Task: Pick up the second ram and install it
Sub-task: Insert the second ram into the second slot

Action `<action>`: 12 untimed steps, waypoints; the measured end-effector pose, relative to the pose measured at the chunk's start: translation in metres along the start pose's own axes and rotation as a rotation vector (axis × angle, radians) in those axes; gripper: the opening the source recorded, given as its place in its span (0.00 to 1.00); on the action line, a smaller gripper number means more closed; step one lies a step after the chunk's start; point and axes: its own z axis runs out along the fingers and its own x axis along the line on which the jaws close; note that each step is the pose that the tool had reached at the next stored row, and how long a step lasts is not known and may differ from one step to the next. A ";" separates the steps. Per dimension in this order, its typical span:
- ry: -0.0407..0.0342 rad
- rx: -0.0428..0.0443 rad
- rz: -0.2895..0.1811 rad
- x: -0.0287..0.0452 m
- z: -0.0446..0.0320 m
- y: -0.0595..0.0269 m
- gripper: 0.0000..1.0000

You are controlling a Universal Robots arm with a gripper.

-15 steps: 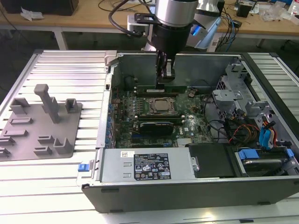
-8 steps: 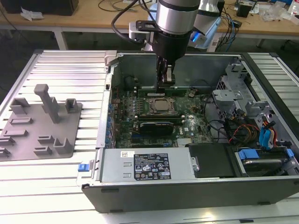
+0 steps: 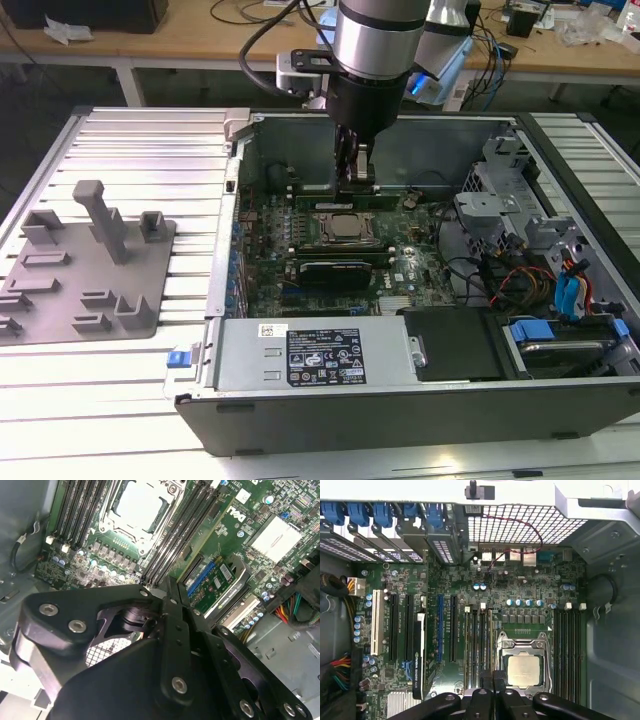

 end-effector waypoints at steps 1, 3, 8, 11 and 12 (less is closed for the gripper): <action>0.0000 0.0000 0.000 0.0000 0.0000 0.0000 0.09; 0.0000 0.0000 0.000 0.0000 0.0001 0.0000 0.09; 0.0000 0.0000 0.000 0.0000 0.0001 0.0000 0.09; 0.0001 0.0000 0.000 0.0001 0.0032 -0.0002 0.09; 0.0002 0.0000 0.000 0.0001 0.0050 -0.0003 0.09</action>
